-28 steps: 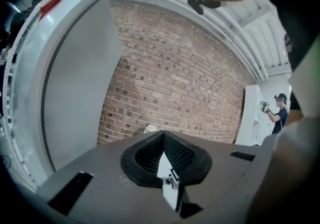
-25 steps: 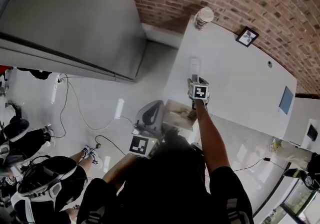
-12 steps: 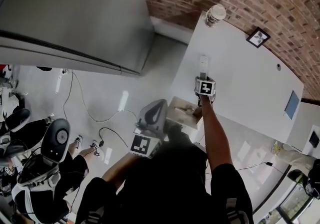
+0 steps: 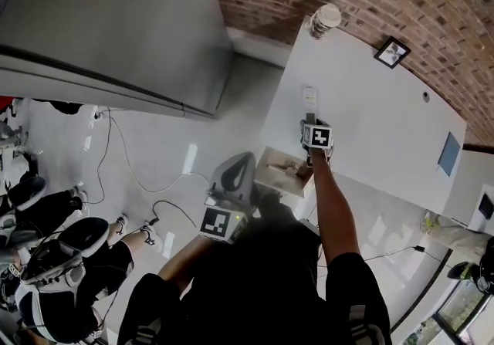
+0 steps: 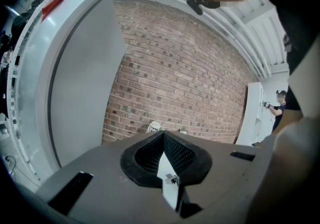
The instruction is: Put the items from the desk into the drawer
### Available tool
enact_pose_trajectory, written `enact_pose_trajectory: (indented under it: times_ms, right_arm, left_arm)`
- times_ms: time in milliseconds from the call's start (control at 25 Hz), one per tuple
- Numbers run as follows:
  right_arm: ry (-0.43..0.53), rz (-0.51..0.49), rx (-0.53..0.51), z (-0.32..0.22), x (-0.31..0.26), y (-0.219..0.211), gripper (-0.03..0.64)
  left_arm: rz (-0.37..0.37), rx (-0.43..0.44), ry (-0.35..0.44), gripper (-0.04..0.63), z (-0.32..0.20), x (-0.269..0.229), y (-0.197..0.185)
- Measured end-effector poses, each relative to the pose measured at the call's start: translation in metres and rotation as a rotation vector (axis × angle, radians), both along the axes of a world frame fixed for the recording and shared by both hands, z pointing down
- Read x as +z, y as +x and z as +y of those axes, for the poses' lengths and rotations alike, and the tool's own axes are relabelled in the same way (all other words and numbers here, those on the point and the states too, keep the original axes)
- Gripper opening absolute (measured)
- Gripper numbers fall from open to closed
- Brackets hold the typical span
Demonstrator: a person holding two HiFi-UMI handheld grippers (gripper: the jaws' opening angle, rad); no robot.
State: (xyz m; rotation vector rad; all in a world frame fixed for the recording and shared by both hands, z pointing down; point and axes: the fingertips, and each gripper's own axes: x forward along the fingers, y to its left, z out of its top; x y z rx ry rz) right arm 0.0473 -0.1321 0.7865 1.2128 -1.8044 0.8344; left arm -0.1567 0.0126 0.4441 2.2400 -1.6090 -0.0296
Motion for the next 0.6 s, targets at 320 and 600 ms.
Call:
enact_pose_trajectory:
  times_ms: [320,600]
  right_arm:
    - [0.001,-0.074,-0.016,0.048,-0.018,0.005,0.230]
    - [-0.015,-0.145,-0.004,0.095,-0.029,0.020,0.221]
  left_arm:
    - [0.011,0.027,0.026,0.000,0.006,-0.007,0.015]
    - [0.006,0.070,0.049,0.000,0.017,-0.006,0.034]
